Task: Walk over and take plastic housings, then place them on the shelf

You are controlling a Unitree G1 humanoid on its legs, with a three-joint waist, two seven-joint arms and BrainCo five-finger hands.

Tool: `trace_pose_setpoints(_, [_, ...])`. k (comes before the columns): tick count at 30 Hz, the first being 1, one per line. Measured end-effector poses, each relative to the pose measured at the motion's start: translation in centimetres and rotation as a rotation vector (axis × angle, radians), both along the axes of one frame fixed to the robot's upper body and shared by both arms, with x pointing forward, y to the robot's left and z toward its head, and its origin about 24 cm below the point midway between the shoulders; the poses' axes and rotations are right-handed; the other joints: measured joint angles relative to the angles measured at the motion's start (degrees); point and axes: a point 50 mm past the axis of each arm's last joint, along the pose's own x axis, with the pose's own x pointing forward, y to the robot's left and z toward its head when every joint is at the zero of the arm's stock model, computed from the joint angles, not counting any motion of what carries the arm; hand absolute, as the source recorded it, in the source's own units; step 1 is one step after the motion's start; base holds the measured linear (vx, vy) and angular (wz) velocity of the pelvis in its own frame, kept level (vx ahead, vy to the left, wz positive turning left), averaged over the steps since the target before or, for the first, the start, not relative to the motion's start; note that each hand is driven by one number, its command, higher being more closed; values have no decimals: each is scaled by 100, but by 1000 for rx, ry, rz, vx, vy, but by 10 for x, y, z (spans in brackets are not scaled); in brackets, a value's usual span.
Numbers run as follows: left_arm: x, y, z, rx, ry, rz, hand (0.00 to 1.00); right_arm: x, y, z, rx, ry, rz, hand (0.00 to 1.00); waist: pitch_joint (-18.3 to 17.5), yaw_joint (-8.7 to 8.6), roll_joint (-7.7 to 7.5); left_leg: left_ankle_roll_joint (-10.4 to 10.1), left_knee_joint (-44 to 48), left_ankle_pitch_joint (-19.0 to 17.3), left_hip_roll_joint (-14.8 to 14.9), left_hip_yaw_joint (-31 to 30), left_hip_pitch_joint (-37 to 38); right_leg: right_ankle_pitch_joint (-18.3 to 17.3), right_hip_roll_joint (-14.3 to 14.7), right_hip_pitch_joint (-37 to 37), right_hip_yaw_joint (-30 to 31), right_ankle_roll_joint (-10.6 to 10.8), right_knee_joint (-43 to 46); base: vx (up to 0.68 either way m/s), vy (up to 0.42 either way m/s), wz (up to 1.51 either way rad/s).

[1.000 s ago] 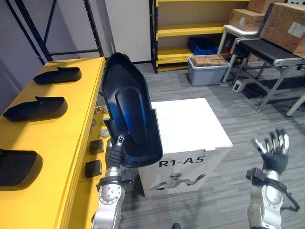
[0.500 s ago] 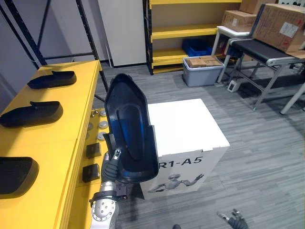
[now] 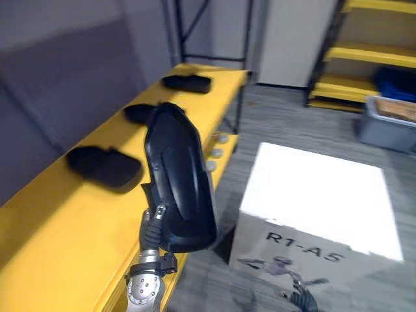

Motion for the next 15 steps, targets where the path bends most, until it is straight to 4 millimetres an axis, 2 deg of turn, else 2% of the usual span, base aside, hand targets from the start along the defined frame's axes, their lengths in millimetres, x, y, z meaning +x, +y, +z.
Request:
trace_pose_setpoints(1, [0,0,1,-8,-3,8,100,2,-1,1,-7,-4,3,0,7,18,16,101,138,9,151,592,-123,-15,-90,29,-217,24,44,-26,87,164])
trace_pose_setpoints(2, [0,-1,1,-20,-6,22,100,5,-1,2,-19,-11,11,0,-8,17,56,216,503,-29,488,1713,-328,-79,-235,100,-593,109,200,49,147,162])
trace_pose_setpoints(3, [0,0,1,-19,-6,28,100,5,-3,3,-32,-9,13,0,-20,7,92,259,838,-22,800,2566,-422,-151,-350,207,-898,207,361,142,179,156])
trace_pose_setpoints(4, [0,0,1,-19,-6,31,100,5,-3,3,-34,-10,13,0,-27,33,102,279,945,-87,819,2730,-469,-184,-430,252,-1032,255,449,200,247,114])
trace_pose_setpoints(5, [-1,1,2,-14,-9,48,100,7,0,4,-34,-18,22,0,-7,176,75,304,1075,-167,697,2730,-535,-220,-585,285,-1139,311,562,199,260,81])
trace_pose_setpoints(6, [-3,5,3,-11,-10,73,100,9,4,5,-30,-30,29,0,2,189,71,75,1089,-185,541,2488,-546,-268,-682,393,-1293,388,585,151,219,84])
trace_pose_setpoints(7, [-3,6,3,-10,-10,79,100,9,5,5,-27,-32,31,0,2,144,59,49,1057,-170,422,2338,-553,-290,-740,475,-1370,408,584,149,170,121])
trace_pose_setpoints(9, [-4,6,6,10,-20,88,100,5,6,2,-25,-11,28,0,0,98,-27,97,926,-184,10,1924,-500,-367,-1001,704,-1476,508,708,152,161,144])
trace_pose_setpoints(10, [-3,5,10,30,-35,93,100,4,5,2,-27,-9,25,0,13,91,-56,174,1064,-226,-251,1591,-517,-373,-1250,883,-1570,554,1004,172,177,132])
trace_pose_setpoints(11, [-3,4,11,35,-42,90,100,3,6,2,-26,-9,25,0,15,68,-66,213,1111,-252,-338,1451,-515,-365,-1357,932,-1497,539,1207,217,212,149])
trace_pose_setpoints(12, [-2,1,16,36,-62,87,100,2,8,2,-21,-11,25,0,33,60,-102,290,1211,-307,-486,1196,-483,-344,-1571,865,-985,401,1737,148,144,107])
trace_pose_setpoints(13, [-2,0,18,39,-73,85,100,4,10,3,-17,-22,26,0,30,46,-112,319,1234,-340,-516,1059,-460,-365,-1613,755,-525,218,2043,170,133,123])
trace_pose_setpoints(14, [-1,-1,24,51,-97,83,100,9,16,6,-3,-50,25,0,25,-7,-124,352,1261,-383,-535,765,-440,-632,-1409,406,650,100,2554,149,57,105])
trace_pose_setpoints(15, [0,-4,27,51,-113,76,100,11,19,8,6,-70,26,0,24,-61,-125,343,1267,-392,-531,556,-421,-936,-1091,139,1495,132,2786,147,25,123])
